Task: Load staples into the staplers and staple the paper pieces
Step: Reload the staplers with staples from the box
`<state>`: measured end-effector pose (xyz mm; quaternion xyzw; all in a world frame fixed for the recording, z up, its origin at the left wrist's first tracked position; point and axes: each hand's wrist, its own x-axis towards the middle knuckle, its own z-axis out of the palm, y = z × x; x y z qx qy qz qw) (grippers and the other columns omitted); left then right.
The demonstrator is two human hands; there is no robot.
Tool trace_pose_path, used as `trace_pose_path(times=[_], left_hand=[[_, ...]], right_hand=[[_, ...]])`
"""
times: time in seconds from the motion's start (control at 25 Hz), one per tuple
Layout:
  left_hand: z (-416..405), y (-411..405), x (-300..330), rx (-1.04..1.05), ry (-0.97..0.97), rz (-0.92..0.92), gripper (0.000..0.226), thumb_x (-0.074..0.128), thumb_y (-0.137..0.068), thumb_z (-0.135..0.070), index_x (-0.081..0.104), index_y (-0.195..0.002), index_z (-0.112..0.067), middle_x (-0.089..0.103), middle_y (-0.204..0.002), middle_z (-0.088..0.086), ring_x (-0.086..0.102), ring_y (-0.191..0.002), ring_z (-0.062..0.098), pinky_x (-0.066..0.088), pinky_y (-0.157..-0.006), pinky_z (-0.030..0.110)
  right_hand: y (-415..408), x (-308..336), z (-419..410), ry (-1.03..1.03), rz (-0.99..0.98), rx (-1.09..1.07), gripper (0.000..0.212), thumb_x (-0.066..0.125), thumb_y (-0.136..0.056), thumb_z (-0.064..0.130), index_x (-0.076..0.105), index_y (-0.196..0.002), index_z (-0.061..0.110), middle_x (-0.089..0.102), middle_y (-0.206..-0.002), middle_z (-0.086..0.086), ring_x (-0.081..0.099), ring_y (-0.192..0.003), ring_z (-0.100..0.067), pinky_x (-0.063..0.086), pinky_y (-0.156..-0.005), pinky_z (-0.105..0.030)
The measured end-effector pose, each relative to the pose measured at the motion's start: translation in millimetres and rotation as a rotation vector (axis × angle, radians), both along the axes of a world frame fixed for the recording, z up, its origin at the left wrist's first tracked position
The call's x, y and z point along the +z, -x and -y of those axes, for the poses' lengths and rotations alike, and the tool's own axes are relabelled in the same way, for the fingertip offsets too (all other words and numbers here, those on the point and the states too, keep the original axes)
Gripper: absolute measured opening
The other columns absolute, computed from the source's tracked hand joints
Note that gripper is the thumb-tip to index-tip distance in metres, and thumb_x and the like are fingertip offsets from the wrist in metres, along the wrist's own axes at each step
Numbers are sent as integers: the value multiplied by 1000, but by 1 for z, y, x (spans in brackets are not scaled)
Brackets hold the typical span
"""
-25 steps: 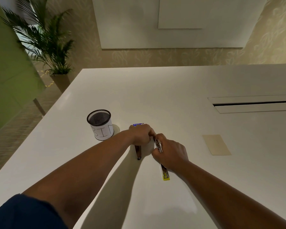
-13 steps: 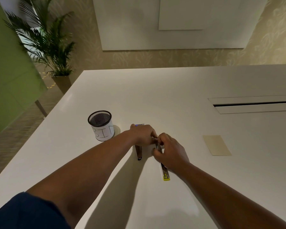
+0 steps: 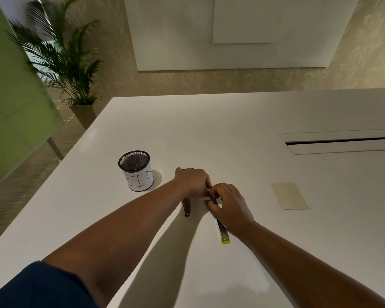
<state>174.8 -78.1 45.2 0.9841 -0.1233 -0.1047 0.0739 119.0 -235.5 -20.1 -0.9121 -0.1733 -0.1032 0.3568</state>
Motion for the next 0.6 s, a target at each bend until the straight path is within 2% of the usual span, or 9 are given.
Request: trace_pose_path(times=[0.2, 0.32, 0.44, 0.6], left_hand=[[2, 1, -1, 19, 1, 9, 26, 64, -81, -55, 77, -99, -41, 68, -95, -19, 58, -104, 15, 31, -92, 41], [4, 4, 0, 27, -2, 27, 24, 64, -82, -53, 77, -97, -40, 67, -91, -19, 60, -101, 14, 30, -88, 38], [1, 2, 1, 32, 18, -26, 27, 64, -82, -58, 76, -98, -40, 69, -93, -19, 62, -97, 12, 31, -85, 38], [-5, 1, 1, 41, 108, -95, 32, 65, -86, -57, 72, -111, -39, 64, -100, -19, 60, -106, 12, 29, -91, 40]], right_hand=[[0, -4, 2, -15, 32, 19, 6, 63, -90, 19, 57, -91, 22, 60, -89, 7, 51, -86, -17, 50, -74, -39], [1, -3, 2, -34, 49, 13, 8, 63, -89, 16, 58, -92, 22, 59, -85, 11, 50, -82, -14, 47, -71, -35], [2, 0, 1, -76, -16, -25, 15, 64, -87, 23, 59, -100, 28, 52, -78, 18, 50, -78, -6, 43, -65, -28], [2, 1, 1, -174, -70, -65, 19, 65, -84, 38, 55, -100, 36, 54, -74, 9, 51, -69, -11, 49, -60, -32]])
